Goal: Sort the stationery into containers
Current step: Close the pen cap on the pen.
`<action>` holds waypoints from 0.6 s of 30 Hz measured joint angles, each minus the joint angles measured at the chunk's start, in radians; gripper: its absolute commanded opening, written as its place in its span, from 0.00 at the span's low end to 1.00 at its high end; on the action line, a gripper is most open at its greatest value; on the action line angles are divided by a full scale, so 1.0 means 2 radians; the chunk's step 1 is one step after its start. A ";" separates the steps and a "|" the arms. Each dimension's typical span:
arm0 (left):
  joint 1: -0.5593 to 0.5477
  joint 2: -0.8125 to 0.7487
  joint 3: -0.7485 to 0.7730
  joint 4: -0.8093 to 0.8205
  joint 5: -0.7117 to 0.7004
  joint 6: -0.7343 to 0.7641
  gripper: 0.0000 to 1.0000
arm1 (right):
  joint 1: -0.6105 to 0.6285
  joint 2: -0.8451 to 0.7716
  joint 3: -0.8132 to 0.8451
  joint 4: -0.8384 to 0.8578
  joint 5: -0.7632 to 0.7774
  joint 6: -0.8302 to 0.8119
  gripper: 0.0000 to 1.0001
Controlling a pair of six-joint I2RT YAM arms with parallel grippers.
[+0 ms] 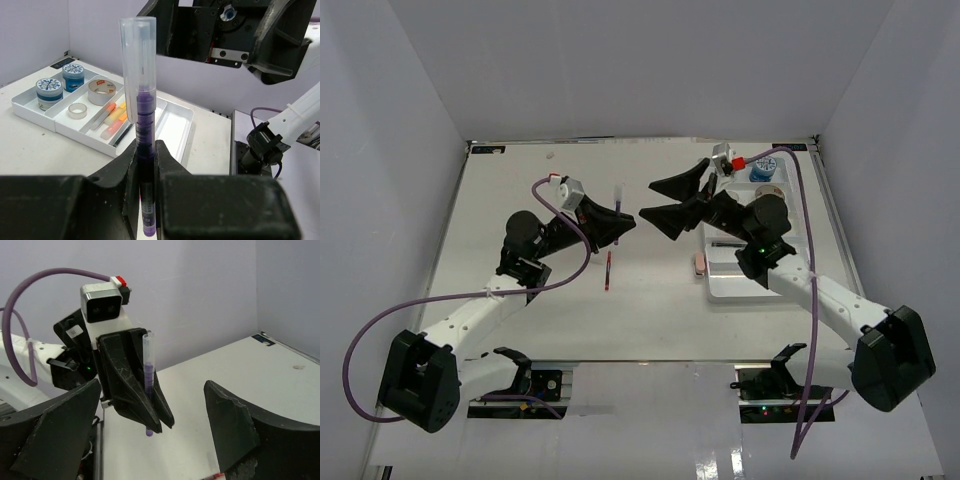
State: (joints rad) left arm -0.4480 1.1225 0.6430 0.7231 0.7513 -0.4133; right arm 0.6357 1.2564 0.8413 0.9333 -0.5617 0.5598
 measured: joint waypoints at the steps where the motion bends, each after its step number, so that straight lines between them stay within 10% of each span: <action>1: 0.000 0.000 0.005 -0.010 0.002 0.005 0.00 | -0.006 -0.014 0.000 -0.024 0.002 -0.012 0.90; 18: 0.000 0.004 0.048 -0.168 0.056 0.111 0.00 | -0.015 -0.031 0.108 -0.289 0.043 -0.141 0.98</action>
State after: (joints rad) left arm -0.4480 1.1309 0.7399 0.3874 0.8627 -0.1913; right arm 0.6056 1.1942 1.0565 0.3561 -0.4767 0.2779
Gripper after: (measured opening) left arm 0.222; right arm 0.977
